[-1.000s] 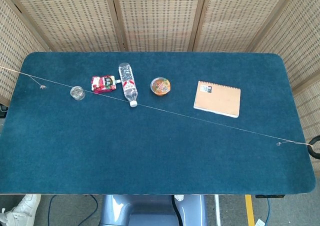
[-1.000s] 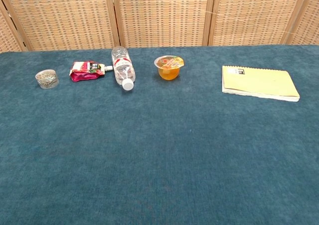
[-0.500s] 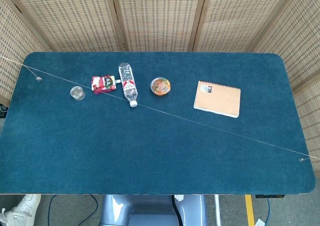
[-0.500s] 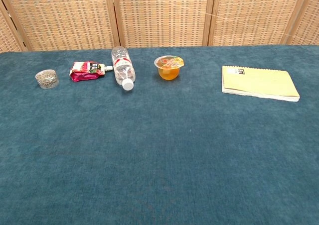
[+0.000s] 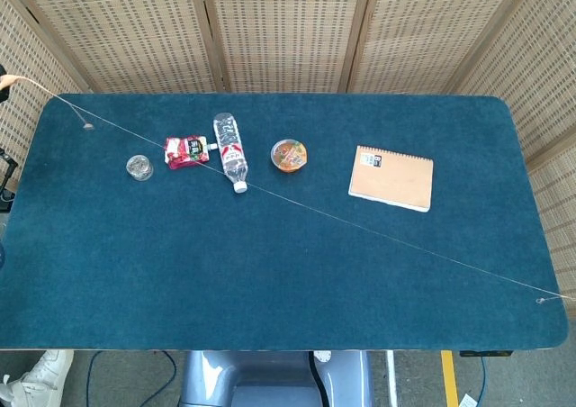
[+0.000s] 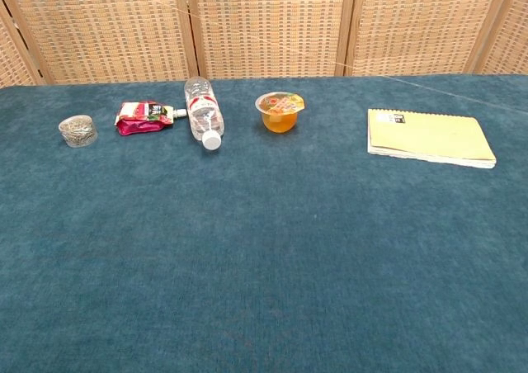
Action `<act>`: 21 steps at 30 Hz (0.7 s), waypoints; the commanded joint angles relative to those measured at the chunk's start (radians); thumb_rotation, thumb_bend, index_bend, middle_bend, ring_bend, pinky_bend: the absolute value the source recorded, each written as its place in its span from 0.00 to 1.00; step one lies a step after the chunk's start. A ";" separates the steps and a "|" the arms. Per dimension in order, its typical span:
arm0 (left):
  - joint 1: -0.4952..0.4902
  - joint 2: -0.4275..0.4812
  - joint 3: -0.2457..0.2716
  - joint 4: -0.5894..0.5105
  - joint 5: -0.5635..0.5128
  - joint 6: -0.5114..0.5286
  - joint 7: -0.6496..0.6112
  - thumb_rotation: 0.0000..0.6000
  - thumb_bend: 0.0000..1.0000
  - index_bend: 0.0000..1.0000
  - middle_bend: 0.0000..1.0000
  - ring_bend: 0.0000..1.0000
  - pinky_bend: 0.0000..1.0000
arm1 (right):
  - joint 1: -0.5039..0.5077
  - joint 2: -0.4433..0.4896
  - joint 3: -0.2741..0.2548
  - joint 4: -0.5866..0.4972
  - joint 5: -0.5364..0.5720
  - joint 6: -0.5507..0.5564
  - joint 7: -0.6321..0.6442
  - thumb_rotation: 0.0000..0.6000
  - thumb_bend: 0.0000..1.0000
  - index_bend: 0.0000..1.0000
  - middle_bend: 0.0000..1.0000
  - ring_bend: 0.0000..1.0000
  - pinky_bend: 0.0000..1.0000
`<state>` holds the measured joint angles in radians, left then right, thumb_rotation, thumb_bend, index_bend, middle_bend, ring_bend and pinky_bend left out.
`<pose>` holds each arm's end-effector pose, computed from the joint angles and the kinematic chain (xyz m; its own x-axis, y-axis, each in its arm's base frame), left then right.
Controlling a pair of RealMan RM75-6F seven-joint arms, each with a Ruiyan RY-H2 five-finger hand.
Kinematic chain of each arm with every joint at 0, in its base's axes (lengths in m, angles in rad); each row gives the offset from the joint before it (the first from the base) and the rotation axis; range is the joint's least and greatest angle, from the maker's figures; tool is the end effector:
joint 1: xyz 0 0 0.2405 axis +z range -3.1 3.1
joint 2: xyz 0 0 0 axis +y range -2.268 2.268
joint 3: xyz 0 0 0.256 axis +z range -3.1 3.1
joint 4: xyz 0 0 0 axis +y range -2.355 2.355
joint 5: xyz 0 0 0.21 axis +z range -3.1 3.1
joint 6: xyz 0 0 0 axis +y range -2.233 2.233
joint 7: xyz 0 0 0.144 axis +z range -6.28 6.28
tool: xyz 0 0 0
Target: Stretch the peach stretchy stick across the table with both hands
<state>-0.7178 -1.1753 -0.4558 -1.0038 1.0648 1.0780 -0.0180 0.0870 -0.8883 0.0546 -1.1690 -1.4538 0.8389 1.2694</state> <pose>-0.2323 0.4529 0.2947 0.4508 -0.4220 0.7866 0.8829 0.0810 -0.4626 -0.4590 -0.1618 0.2747 -0.2510 -0.0757 0.9650 -0.8059 0.5686 -0.1650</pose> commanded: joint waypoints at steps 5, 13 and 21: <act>-0.054 -0.012 -0.032 0.057 -0.072 -0.079 0.032 1.00 0.64 0.83 0.00 0.00 0.00 | -0.002 0.014 -0.014 -0.039 0.022 0.010 -0.023 1.00 0.64 0.72 0.10 0.00 0.00; -0.080 -0.018 -0.037 0.132 -0.103 -0.132 0.033 1.00 0.65 0.83 0.00 0.00 0.00 | -0.010 0.026 -0.023 -0.065 0.059 0.010 -0.050 1.00 0.64 0.73 0.10 0.00 0.00; -0.097 -0.042 -0.025 0.228 -0.099 -0.170 -0.001 1.00 0.65 0.83 0.00 0.00 0.00 | -0.014 0.034 -0.027 -0.076 0.088 0.000 -0.069 1.00 0.64 0.73 0.10 0.00 0.00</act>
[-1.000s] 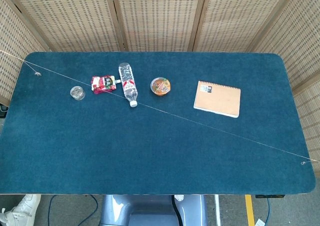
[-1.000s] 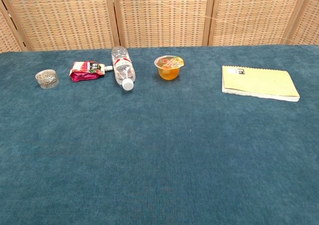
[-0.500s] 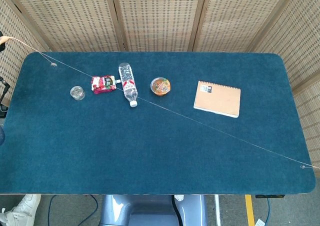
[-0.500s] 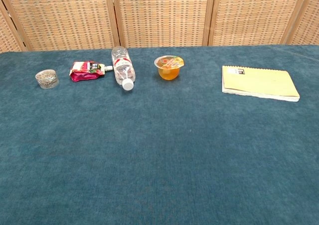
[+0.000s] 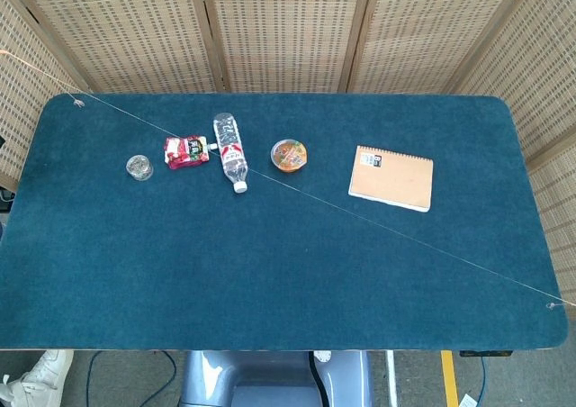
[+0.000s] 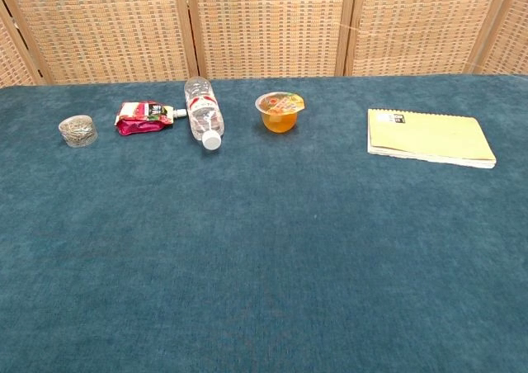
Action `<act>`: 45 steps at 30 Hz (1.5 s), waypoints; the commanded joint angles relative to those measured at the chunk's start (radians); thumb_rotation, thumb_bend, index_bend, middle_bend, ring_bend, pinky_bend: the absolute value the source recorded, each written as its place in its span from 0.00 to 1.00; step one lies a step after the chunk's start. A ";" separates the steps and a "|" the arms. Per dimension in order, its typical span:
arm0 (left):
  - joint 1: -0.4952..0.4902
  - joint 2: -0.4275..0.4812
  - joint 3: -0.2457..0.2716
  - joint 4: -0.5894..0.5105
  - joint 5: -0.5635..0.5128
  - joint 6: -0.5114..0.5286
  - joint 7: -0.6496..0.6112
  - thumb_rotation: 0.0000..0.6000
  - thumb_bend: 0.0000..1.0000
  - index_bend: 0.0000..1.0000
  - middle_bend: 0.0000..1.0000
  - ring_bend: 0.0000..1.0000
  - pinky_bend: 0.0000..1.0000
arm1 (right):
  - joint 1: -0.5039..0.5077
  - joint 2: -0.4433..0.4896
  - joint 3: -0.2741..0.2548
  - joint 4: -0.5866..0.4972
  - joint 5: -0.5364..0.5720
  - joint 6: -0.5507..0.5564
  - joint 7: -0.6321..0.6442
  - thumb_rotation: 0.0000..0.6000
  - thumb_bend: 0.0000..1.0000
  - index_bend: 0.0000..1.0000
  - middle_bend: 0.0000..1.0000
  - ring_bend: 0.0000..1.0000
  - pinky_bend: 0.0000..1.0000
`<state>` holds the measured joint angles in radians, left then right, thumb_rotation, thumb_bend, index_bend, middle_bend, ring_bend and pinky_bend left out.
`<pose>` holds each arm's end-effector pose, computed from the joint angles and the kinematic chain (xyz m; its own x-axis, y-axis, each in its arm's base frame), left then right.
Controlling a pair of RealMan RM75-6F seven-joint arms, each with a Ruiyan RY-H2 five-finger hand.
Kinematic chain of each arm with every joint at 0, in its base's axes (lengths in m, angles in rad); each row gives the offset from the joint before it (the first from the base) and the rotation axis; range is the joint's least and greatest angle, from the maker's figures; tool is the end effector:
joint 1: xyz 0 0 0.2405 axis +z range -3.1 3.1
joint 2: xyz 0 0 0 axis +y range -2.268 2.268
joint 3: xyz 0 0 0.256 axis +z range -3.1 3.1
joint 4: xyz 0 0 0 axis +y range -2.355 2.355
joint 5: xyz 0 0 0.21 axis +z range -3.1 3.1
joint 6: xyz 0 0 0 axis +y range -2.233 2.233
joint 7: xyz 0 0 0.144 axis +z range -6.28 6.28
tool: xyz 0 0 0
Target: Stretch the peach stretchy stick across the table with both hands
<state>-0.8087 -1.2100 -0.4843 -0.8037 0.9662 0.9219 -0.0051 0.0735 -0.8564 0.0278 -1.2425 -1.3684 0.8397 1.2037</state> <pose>-0.2373 0.4833 0.3218 0.4694 -0.4077 0.7832 0.8826 0.1894 -0.4303 -0.4572 -0.1468 0.2749 -0.2505 -0.0500 0.9668 -0.7735 0.6110 -0.1688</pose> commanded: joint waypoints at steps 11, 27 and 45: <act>0.000 -0.019 0.016 0.121 0.008 -0.049 -0.072 1.00 0.65 0.83 0.00 0.00 0.00 | 0.005 0.006 0.001 -0.019 0.022 -0.012 -0.029 1.00 0.64 0.73 0.10 0.00 0.00; 0.033 -0.027 0.062 0.082 0.137 0.053 -0.250 1.00 0.65 0.83 0.00 0.00 0.00 | 0.069 0.112 0.054 -0.203 0.015 0.020 -0.117 1.00 0.64 0.73 0.10 0.00 0.00; 0.178 0.106 0.179 -0.370 0.398 0.357 -0.353 1.00 0.66 0.83 0.00 0.00 0.00 | 0.399 0.166 0.235 -0.552 0.215 -0.152 -0.506 1.00 0.64 0.73 0.11 0.00 0.00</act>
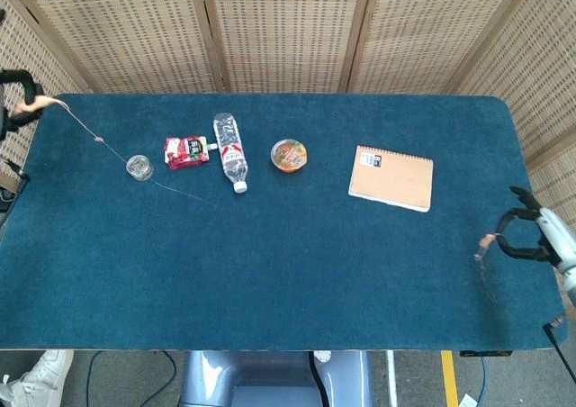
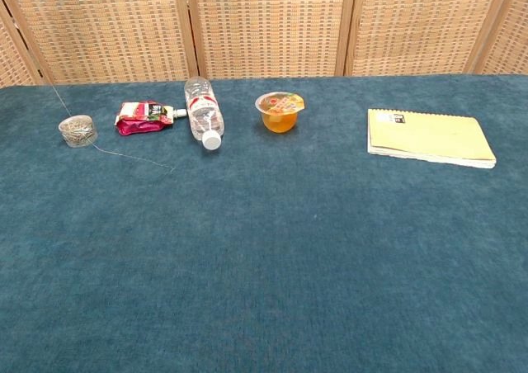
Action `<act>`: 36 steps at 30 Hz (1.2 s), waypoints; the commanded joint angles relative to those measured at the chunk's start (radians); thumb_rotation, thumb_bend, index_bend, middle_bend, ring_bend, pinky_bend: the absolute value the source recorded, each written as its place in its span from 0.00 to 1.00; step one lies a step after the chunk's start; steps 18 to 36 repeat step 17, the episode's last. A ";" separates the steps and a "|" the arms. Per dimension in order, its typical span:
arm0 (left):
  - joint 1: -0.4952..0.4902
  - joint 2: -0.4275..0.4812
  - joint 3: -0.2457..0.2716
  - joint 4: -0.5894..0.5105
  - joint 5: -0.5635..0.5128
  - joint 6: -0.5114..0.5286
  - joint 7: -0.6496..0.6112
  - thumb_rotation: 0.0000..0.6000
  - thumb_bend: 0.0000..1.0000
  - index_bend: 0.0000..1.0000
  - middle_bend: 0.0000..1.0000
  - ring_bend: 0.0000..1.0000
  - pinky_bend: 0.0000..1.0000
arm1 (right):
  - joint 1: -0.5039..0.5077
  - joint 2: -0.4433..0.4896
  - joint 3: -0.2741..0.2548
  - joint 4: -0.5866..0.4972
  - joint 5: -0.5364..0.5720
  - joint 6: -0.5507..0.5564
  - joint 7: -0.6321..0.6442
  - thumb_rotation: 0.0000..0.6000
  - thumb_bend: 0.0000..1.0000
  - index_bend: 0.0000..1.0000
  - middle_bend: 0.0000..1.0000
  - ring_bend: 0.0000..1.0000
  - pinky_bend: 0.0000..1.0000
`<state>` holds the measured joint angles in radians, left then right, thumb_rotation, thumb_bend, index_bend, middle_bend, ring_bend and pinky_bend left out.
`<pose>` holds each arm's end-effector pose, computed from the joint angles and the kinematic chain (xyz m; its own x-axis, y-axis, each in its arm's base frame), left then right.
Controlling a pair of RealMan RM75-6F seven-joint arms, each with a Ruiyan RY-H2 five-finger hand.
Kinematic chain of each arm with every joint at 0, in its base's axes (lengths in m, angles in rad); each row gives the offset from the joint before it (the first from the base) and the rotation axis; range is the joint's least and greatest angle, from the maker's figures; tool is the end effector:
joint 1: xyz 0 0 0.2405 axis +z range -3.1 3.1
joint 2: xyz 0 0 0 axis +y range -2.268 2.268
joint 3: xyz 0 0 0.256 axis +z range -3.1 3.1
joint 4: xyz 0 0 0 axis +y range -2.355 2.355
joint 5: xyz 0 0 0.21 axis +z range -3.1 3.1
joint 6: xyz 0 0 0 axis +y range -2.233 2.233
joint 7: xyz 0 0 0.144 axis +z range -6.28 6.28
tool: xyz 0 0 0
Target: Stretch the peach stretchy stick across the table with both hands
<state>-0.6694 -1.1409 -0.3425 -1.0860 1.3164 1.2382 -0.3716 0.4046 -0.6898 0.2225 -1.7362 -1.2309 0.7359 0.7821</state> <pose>-0.2190 0.4221 0.2689 0.2609 -0.3817 0.8867 0.8962 -0.2457 -0.3695 -0.2807 -0.2932 0.2379 -0.1890 -0.2781 0.9418 -0.9653 0.2286 -0.1263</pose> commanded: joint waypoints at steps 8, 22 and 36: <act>0.081 0.069 0.103 -0.266 0.117 0.069 0.116 1.00 0.66 0.83 0.00 0.00 0.00 | 0.268 -0.044 0.074 -0.175 0.364 -0.090 -0.358 1.00 0.64 0.73 0.11 0.00 0.00; 0.115 0.055 0.159 -0.348 0.178 0.093 0.189 1.00 0.66 0.83 0.00 0.00 0.00 | 0.484 -0.169 0.041 -0.197 0.646 -0.059 -0.591 1.00 0.64 0.73 0.11 0.00 0.00; 0.115 0.055 0.159 -0.348 0.178 0.093 0.189 1.00 0.66 0.83 0.00 0.00 0.00 | 0.484 -0.169 0.041 -0.197 0.646 -0.059 -0.591 1.00 0.64 0.73 0.11 0.00 0.00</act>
